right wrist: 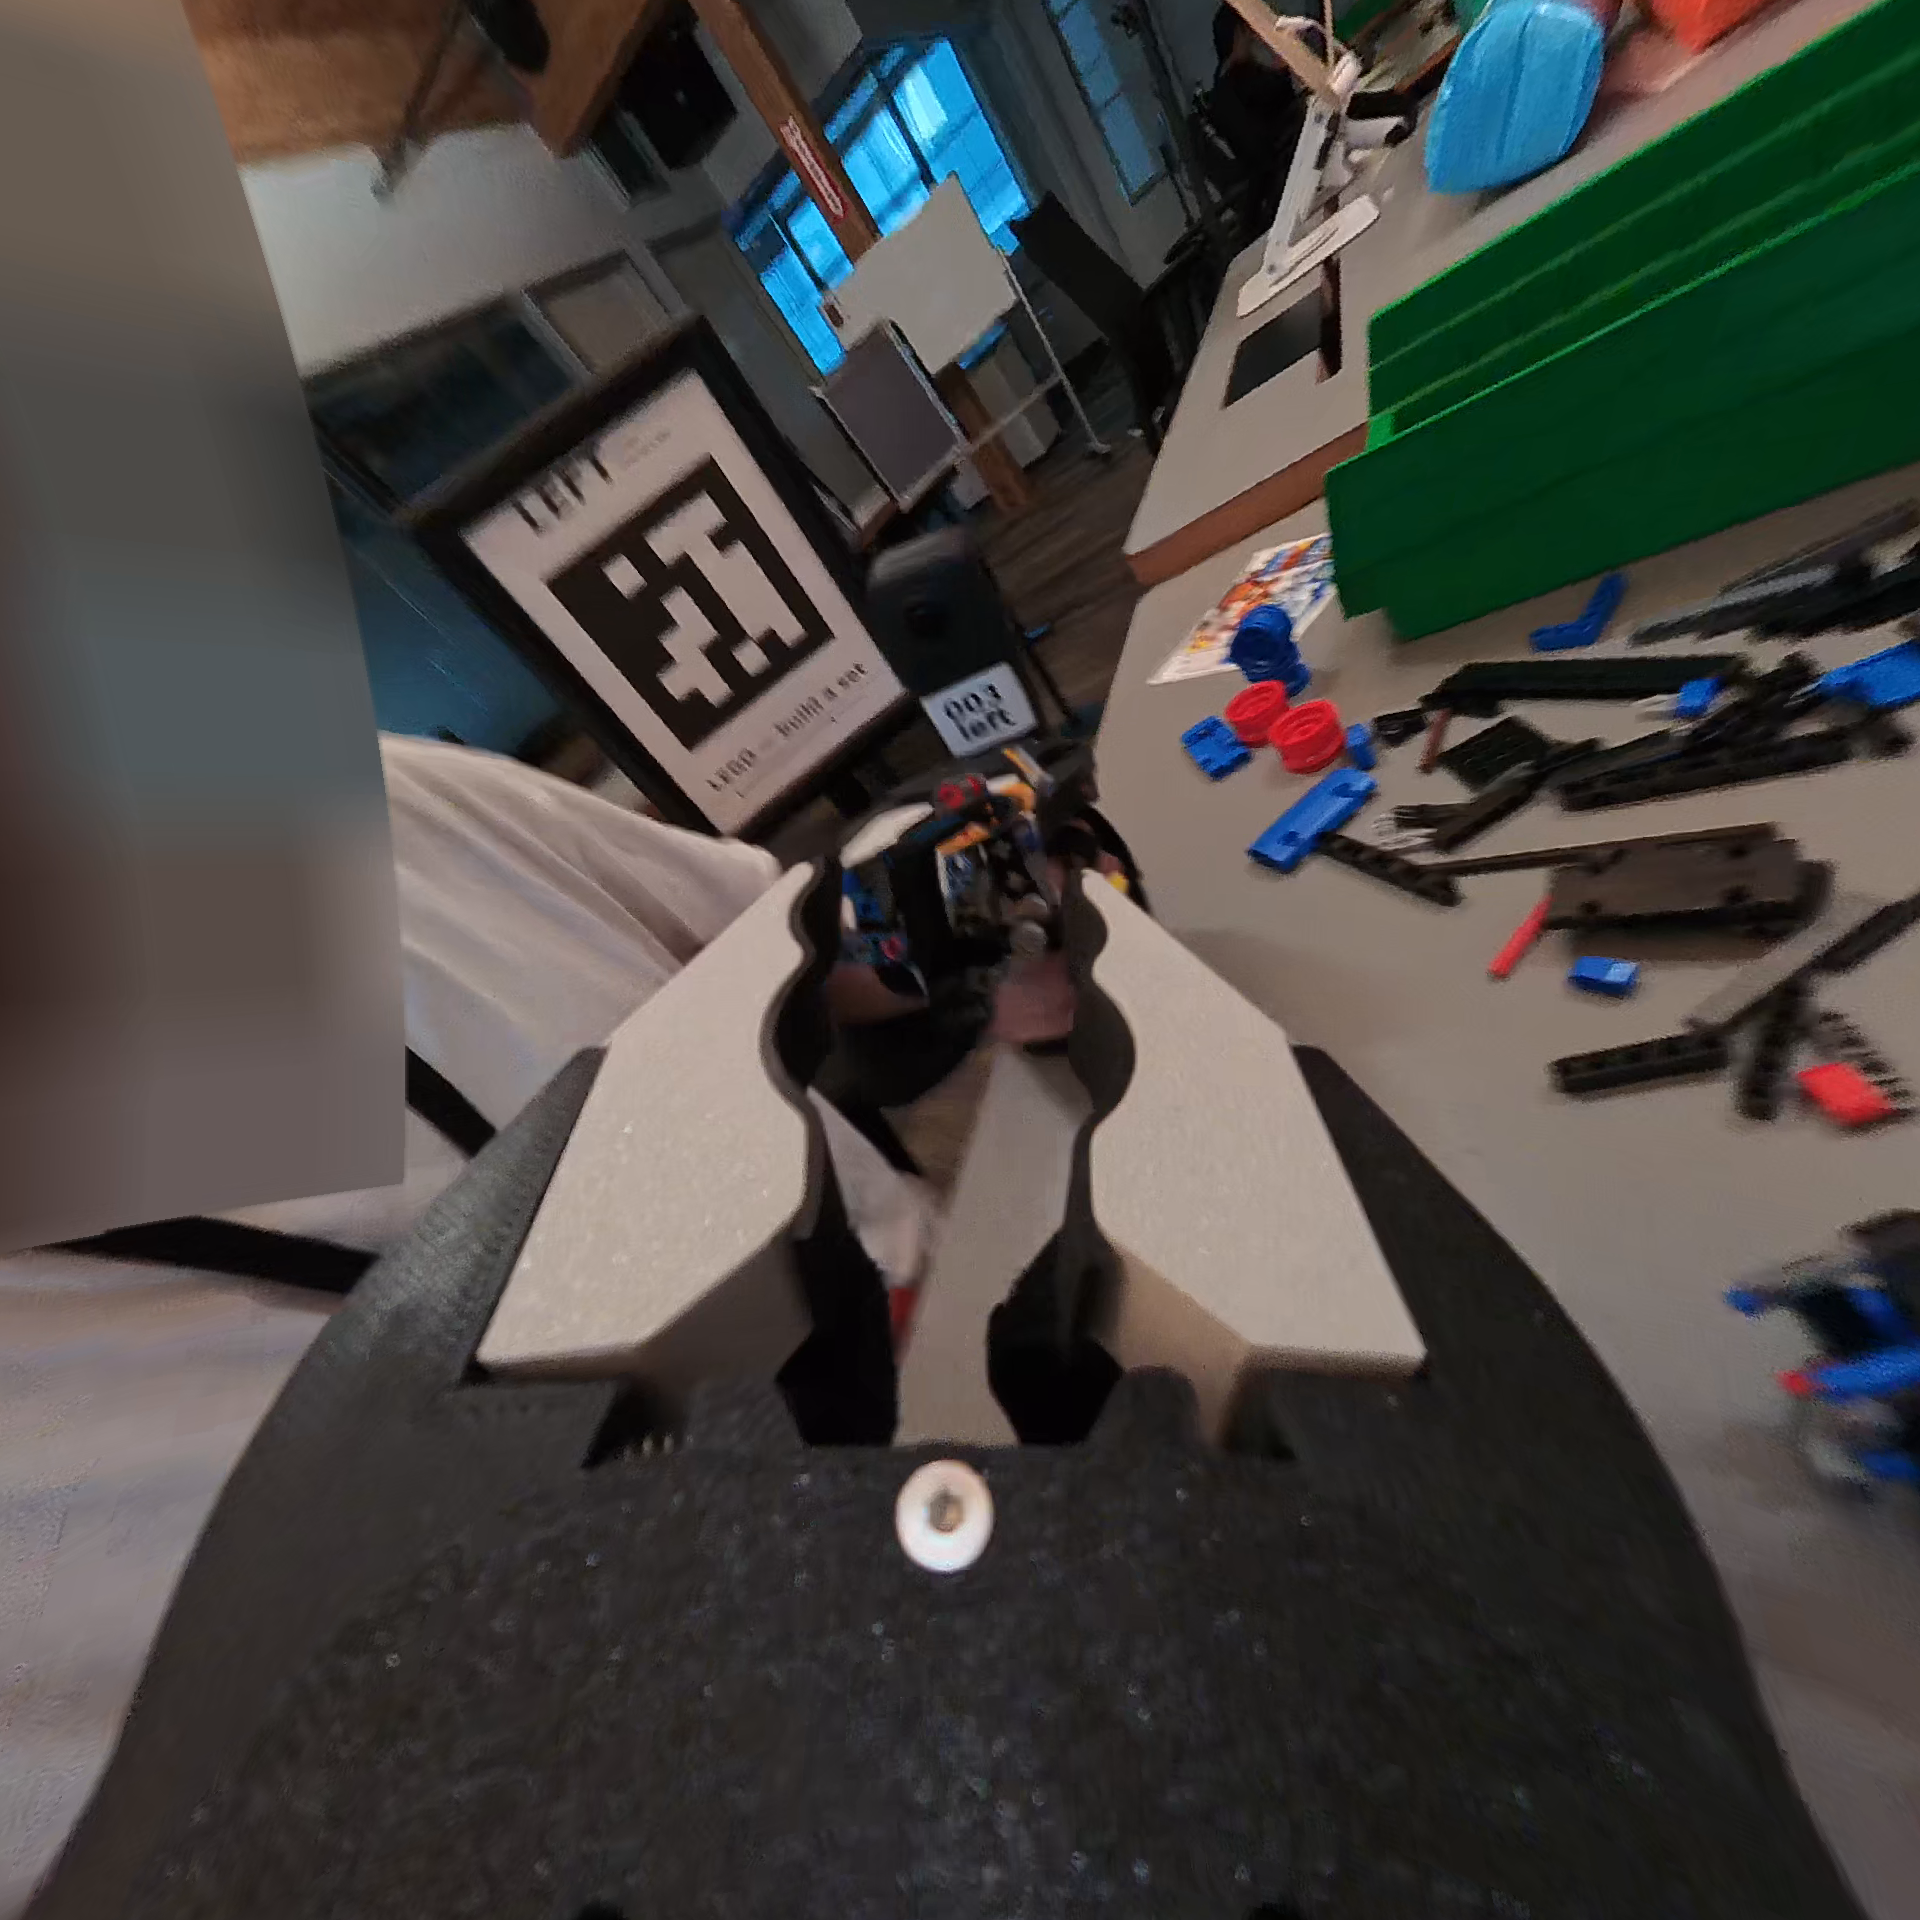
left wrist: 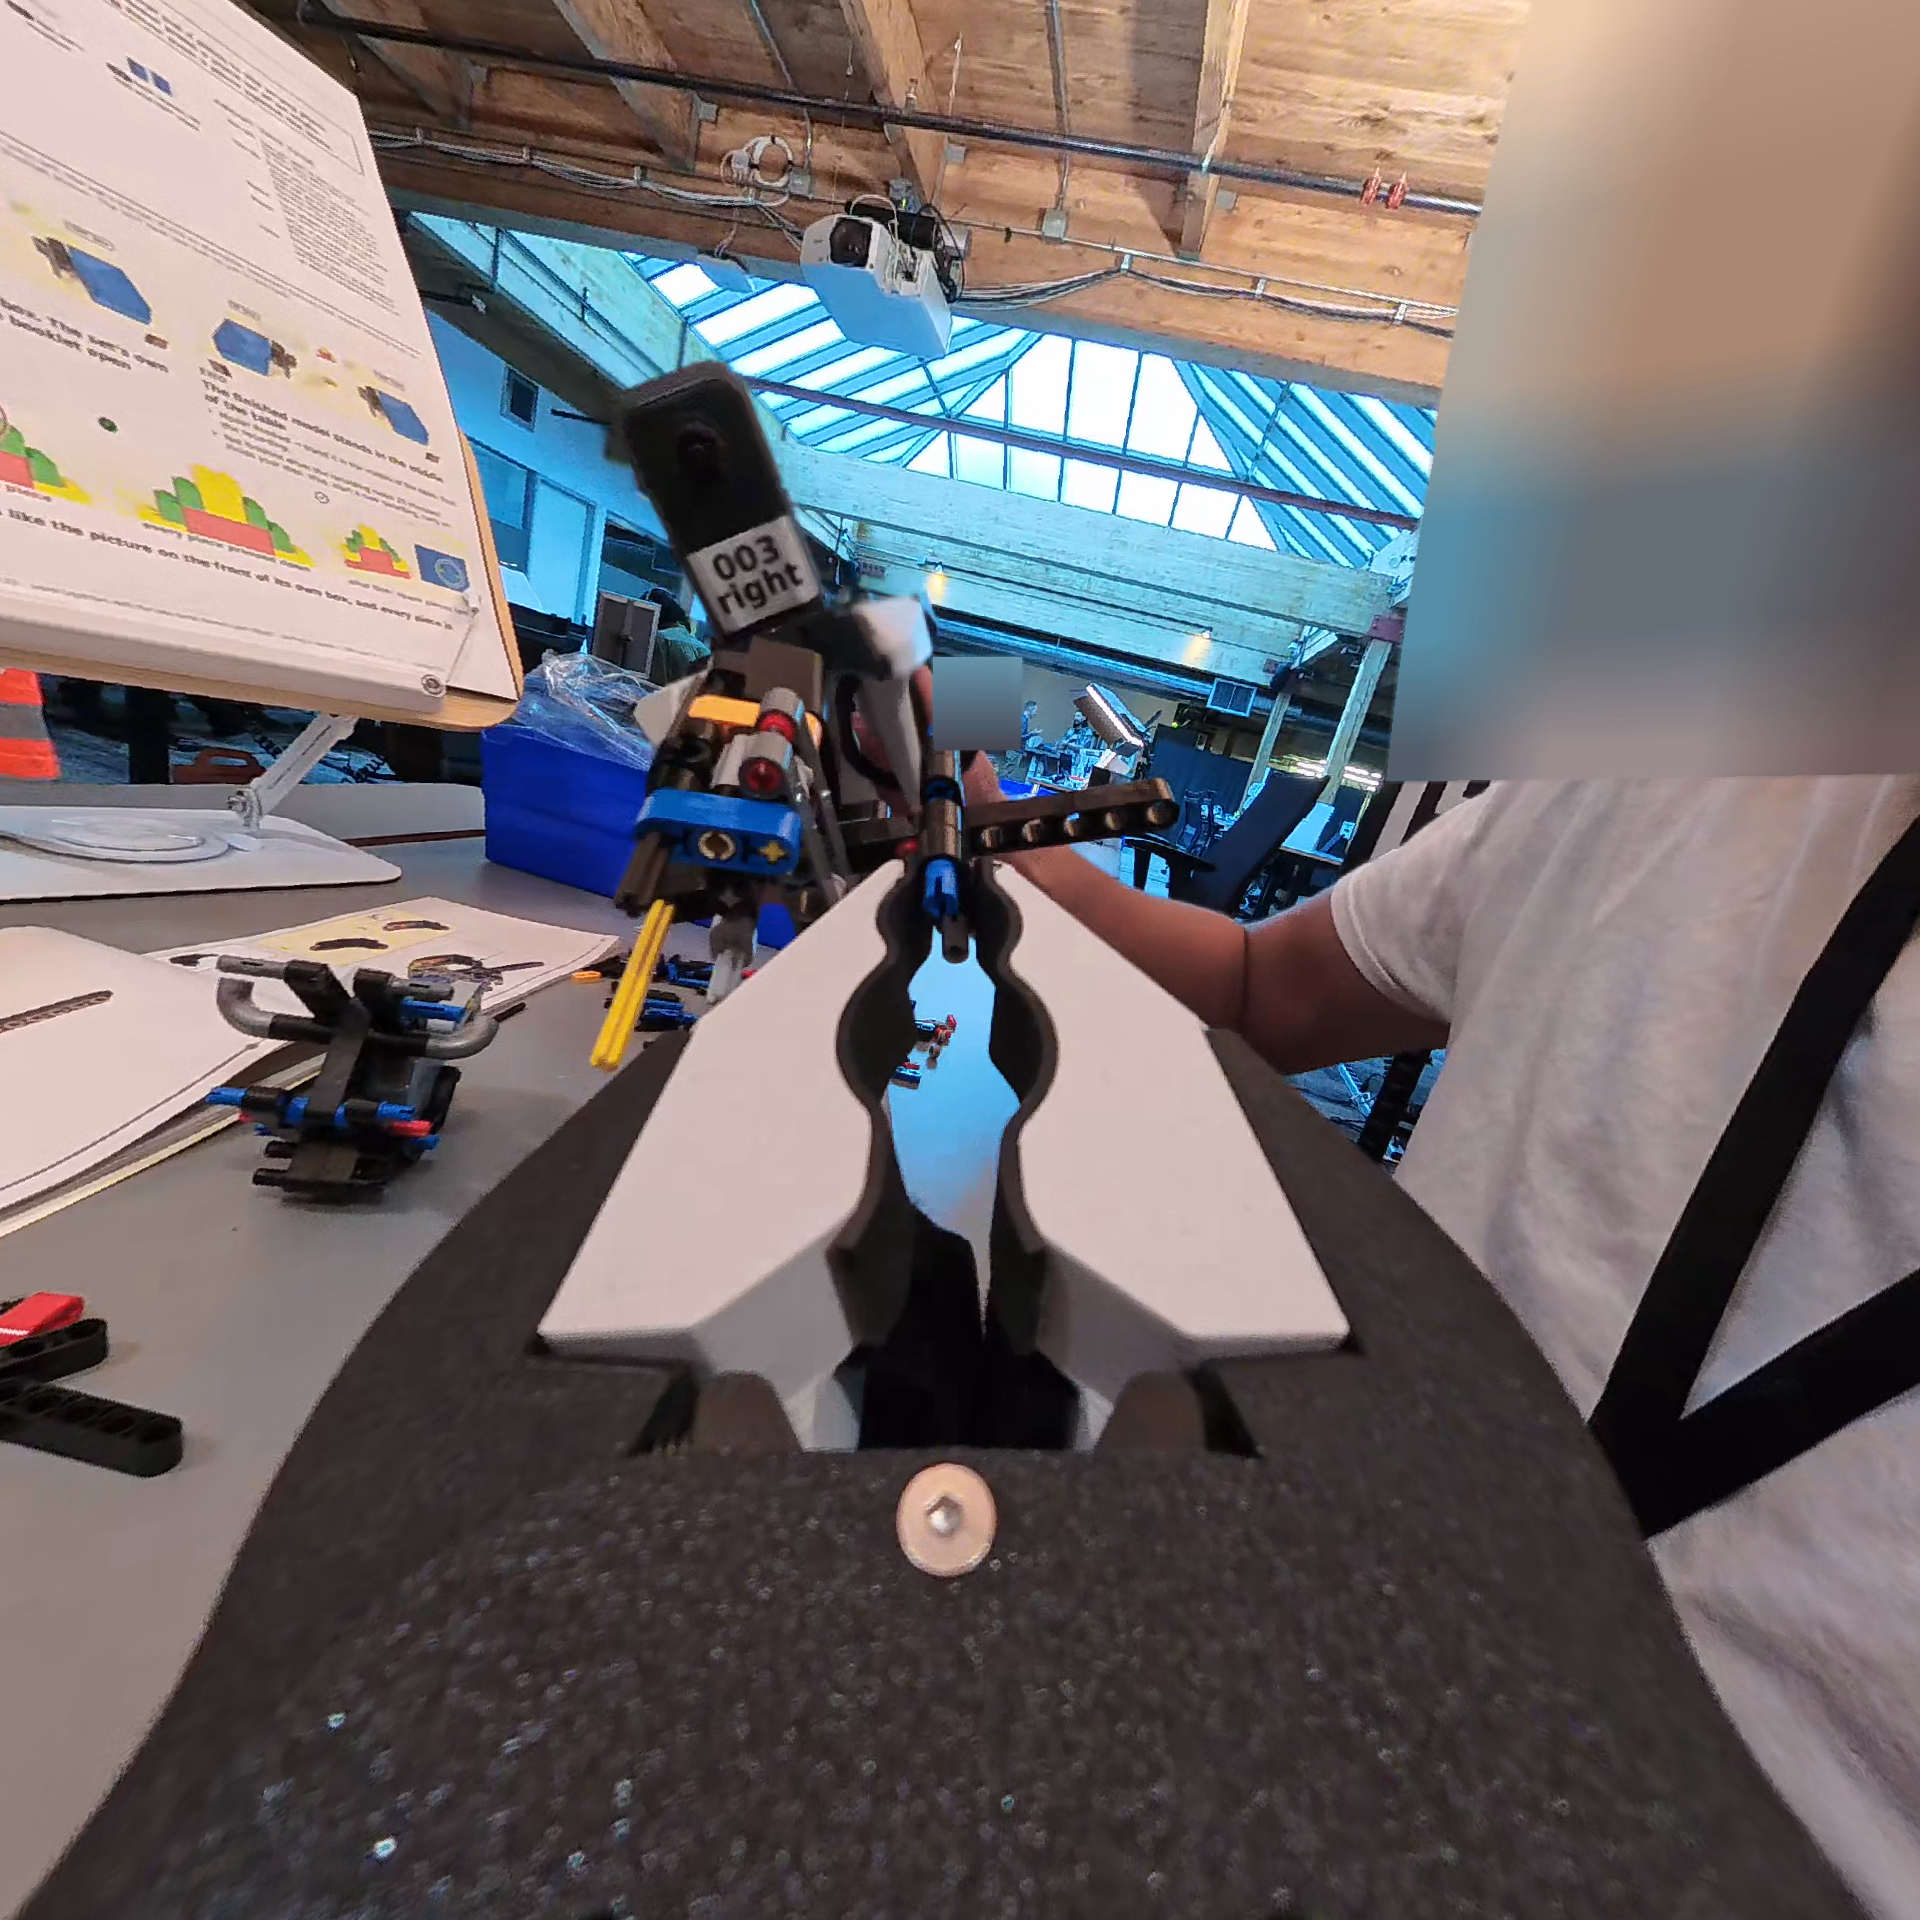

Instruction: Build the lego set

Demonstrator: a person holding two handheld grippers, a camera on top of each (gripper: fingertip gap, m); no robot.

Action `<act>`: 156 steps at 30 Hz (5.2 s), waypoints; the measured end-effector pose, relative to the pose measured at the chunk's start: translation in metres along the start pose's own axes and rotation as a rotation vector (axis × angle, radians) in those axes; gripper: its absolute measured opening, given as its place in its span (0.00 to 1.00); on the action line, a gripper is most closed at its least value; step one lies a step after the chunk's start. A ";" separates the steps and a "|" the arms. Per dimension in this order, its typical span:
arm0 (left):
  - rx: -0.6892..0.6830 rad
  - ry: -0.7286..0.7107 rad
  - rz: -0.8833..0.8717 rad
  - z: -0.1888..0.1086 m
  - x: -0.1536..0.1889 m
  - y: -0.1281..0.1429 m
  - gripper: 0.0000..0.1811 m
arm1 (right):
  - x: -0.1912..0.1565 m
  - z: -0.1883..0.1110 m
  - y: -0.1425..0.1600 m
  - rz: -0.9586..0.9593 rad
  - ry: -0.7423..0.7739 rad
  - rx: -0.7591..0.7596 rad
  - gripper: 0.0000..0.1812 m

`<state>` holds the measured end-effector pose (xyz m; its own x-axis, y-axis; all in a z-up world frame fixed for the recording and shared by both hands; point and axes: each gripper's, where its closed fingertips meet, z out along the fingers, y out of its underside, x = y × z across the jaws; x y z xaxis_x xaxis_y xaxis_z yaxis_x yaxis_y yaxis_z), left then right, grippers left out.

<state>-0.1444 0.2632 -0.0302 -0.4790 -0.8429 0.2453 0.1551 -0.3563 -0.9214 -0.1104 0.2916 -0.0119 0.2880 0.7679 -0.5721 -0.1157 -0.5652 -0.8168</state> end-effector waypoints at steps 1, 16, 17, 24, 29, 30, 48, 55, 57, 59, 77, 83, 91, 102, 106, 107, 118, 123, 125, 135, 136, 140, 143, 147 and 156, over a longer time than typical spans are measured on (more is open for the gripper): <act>-0.001 0.001 -0.005 0.000 -0.001 0.000 0.03 | 0.004 -0.004 0.005 -0.084 0.036 -0.028 0.22; -0.102 -0.062 0.072 0.001 -0.009 0.015 0.03 | 0.005 -0.003 0.031 -0.398 0.140 -0.130 0.03; -0.125 -0.082 0.102 0.001 -0.011 0.018 0.03 | 0.002 -0.003 0.030 -0.358 0.118 -0.116 0.02; -0.220 -0.158 0.248 0.001 -0.015 0.027 0.03 | -0.004 0.000 0.028 -0.063 -0.024 -0.039 0.02; -0.250 -0.193 0.297 0.002 -0.018 0.030 0.03 | -0.004 0.001 0.027 0.066 -0.085 0.007 0.02; -0.257 -0.203 0.309 0.002 -0.019 0.030 0.03 | -0.004 0.002 0.027 0.077 -0.093 0.013 0.02; -0.331 -0.149 0.156 -0.001 -0.021 0.043 0.03 | 0.004 0.005 0.042 -0.010 -0.032 -0.059 0.02; -0.356 -0.157 0.090 -0.001 -0.024 0.046 0.03 | 0.005 0.004 0.042 0.033 -0.056 -0.039 0.02; -0.372 -0.172 0.116 -0.002 -0.026 0.047 0.03 | 0.008 0.004 0.043 0.049 -0.052 -0.042 0.02; -0.382 -0.183 0.137 -0.004 -0.027 0.047 0.03 | 0.009 0.005 0.044 0.071 -0.065 -0.036 0.02; -0.301 -0.268 0.124 -0.005 -0.036 0.038 0.04 | 0.023 0.011 0.040 0.123 -0.031 0.058 0.01; -0.237 -0.246 0.074 -0.004 -0.035 0.032 0.03 | 0.023 0.013 0.041 0.129 -0.032 0.065 0.01; -0.227 -0.245 0.110 -0.004 -0.032 0.030 0.03 | 0.019 0.015 0.039 0.192 -0.087 0.103 0.01; -0.265 -0.252 0.160 -0.007 -0.033 0.037 0.03 | 0.022 0.017 0.045 0.215 -0.107 0.096 0.01; -0.242 -0.244 0.125 -0.007 -0.033 0.034 0.03 | 0.022 0.019 0.043 0.172 -0.092 0.116 0.01; -0.235 -0.242 0.124 -0.007 -0.032 0.033 0.03 | 0.020 0.019 0.043 0.166 -0.093 0.110 0.01; -0.217 -0.219 0.136 -0.008 -0.032 0.029 0.03 | 0.017 0.021 0.039 0.095 -0.051 0.067 0.04; -0.225 -0.214 0.151 -0.006 -0.031 0.031 0.03 | 0.015 0.019 0.042 0.076 -0.059 0.041 0.06; -0.206 -0.218 0.154 -0.007 -0.031 0.028 0.03 | 0.018 0.018 0.047 0.061 -0.037 0.009 0.07; -0.236 -0.240 0.243 -0.016 -0.029 0.028 0.03 | 0.017 -0.040 0.021 -0.087 0.113 0.028 0.06; -0.236 -0.241 0.239 -0.016 -0.030 0.028 0.03 | 0.026 -0.051 0.024 -0.133 0.197 0.004 0.06; -0.251 -0.233 0.210 -0.009 -0.036 0.030 0.03 | 0.053 -0.072 0.056 -0.194 0.370 -0.113 0.10; -0.314 -0.225 0.169 0.007 -0.056 0.030 0.03 | 0.057 -0.071 0.061 -0.177 0.330 -0.080 0.11; -0.374 -0.156 0.147 0.041 -0.079 0.026 0.03 | 0.057 -0.071 0.059 -0.138 0.278 -0.031 0.11; -0.336 -0.029 0.102 0.070 -0.091 0.041 0.03 | 0.064 -0.083 0.045 -0.054 0.210 0.169 0.12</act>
<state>-0.0342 0.2968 -0.0694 -0.4503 -0.8801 0.1504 -0.0940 -0.1208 -0.9882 -0.0180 0.2907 -0.0791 0.4867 0.7066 -0.5136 -0.2465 -0.4529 -0.8568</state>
